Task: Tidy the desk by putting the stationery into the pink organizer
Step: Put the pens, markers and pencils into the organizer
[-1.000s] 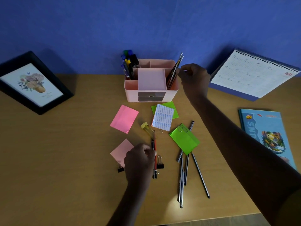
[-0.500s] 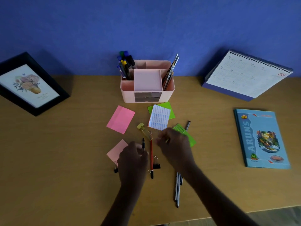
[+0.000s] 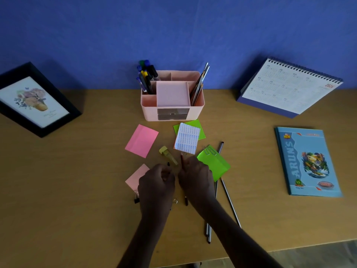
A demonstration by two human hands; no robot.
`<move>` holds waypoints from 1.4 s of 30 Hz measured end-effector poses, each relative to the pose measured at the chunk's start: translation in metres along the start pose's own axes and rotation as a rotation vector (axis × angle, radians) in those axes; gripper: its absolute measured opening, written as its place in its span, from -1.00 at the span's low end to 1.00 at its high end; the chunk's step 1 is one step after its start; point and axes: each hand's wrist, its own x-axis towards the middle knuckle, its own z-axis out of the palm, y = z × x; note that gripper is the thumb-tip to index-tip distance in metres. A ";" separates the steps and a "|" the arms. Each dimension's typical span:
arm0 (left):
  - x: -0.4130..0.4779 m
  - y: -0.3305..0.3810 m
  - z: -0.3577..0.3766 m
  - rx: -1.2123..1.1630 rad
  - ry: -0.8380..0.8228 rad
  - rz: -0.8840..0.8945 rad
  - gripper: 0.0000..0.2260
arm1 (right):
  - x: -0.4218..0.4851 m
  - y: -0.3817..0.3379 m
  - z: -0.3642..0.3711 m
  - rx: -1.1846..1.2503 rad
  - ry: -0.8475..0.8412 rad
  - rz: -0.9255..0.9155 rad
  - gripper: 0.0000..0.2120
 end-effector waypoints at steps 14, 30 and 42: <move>0.011 0.014 0.006 -0.106 -0.068 -0.044 -0.95 | 0.007 -0.006 -0.016 -0.078 -0.042 -0.015 -0.81; 0.037 0.085 -0.020 -0.566 -0.105 0.166 -0.79 | 0.019 -0.028 -0.119 0.427 0.217 -0.403 -0.89; 0.033 0.051 -0.008 -0.617 -0.018 -0.068 -0.89 | 0.156 -0.036 -0.161 0.418 0.496 -0.237 -0.88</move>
